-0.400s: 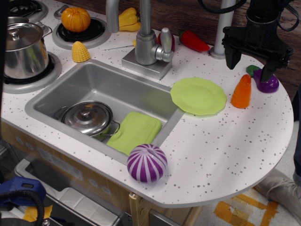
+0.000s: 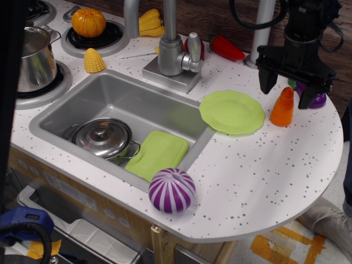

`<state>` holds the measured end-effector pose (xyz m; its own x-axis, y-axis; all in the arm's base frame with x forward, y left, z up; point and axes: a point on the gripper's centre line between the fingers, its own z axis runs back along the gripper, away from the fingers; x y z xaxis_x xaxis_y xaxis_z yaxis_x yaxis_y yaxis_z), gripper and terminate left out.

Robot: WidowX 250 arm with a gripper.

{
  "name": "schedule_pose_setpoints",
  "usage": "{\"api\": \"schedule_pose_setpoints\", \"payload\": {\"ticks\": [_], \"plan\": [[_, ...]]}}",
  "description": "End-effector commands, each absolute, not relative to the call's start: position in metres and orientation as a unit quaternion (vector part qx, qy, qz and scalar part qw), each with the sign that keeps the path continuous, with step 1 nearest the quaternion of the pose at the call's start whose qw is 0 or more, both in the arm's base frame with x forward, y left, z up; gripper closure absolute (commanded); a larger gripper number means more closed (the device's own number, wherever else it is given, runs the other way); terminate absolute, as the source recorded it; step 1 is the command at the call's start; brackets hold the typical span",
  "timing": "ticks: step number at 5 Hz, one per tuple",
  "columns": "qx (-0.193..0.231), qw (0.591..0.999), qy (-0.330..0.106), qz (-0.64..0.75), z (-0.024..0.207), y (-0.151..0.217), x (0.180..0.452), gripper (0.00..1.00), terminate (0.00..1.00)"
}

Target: Put carrot on plate

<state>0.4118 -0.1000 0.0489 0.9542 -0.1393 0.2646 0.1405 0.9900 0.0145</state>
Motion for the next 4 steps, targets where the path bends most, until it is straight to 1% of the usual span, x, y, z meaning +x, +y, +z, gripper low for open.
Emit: {"api": "schedule_pose_setpoints", "payload": {"ticks": [1,2,3,4], "plan": [[-0.014,0.985,-0.164,-0.056,0.053,-0.097,0.419,0.00,0.00],[-0.018,0.984,-0.169,-0.045,0.046,-0.101,0.421,0.00,0.00],[-0.027,0.984,-0.169,-0.041,0.046,-0.101,0.424,1.00,0.00],[-0.030,0.986,-0.155,-0.042,0.065,-0.107,0.425,1.00,0.00]]}}
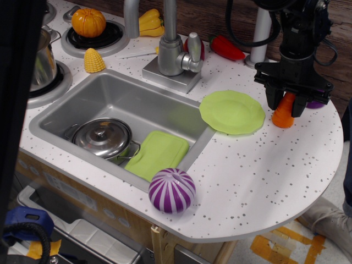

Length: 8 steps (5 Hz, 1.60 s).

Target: Put carrot on plate

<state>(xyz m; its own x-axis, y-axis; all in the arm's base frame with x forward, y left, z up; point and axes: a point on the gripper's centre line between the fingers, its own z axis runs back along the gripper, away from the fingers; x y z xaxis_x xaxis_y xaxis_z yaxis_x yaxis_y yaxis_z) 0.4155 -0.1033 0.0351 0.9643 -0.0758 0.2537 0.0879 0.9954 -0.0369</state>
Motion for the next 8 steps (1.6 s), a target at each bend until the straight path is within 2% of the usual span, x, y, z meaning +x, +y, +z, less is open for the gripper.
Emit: {"api": "schedule_pose_setpoints", "payload": {"ticks": [1,2,3,4,7,8], "plan": [[-0.014,0.990,-0.134,-0.036,0.086,-0.113,0.423,1.00,0.00],[0.002,0.991,-0.122,-0.051,0.099,-0.098,0.419,1.00,0.00],[0.034,0.989,-0.127,-0.062,0.098,-0.079,0.414,1.00,0.00],[0.047,0.987,-0.137,-0.067,0.090,-0.060,0.404,1.00,0.00],[0.028,0.983,-0.158,-0.084,0.060,-0.031,0.396,1.00,0.00],[0.015,0.981,-0.166,-0.095,0.058,-0.031,0.397,0.00,0.00]]}}
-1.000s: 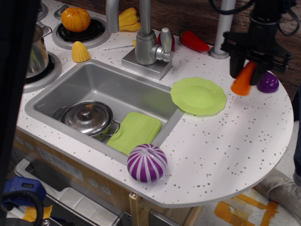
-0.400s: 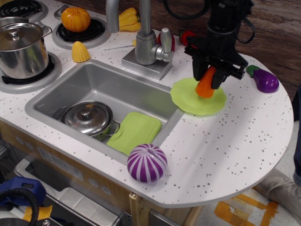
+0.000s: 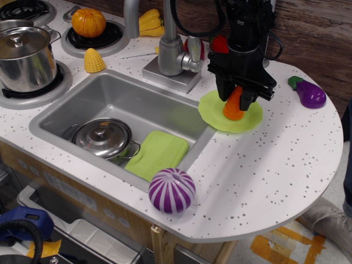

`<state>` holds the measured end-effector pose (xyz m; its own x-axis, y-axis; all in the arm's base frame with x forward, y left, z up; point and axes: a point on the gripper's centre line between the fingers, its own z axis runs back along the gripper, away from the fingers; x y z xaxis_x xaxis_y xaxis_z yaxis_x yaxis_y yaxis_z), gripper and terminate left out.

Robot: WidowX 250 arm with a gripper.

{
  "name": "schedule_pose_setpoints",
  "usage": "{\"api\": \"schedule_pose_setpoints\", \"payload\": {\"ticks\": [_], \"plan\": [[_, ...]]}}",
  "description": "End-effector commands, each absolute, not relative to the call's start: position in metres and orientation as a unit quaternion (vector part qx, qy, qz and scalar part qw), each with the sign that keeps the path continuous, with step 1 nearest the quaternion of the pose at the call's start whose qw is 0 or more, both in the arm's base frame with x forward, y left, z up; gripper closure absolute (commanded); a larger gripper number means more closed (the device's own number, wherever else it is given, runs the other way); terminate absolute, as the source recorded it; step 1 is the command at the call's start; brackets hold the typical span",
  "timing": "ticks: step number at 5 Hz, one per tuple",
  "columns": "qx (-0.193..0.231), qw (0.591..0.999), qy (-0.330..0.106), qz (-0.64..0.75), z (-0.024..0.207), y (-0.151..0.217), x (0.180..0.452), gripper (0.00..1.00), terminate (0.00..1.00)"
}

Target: Put carrot on plate

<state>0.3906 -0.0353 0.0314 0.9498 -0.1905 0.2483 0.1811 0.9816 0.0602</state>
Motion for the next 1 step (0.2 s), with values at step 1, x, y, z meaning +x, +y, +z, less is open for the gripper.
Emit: {"api": "schedule_pose_setpoints", "payload": {"ticks": [1], "plan": [[0.015,0.981,-0.166,-0.095,0.0579,-0.0313,0.3968,0.00,1.00]]}}
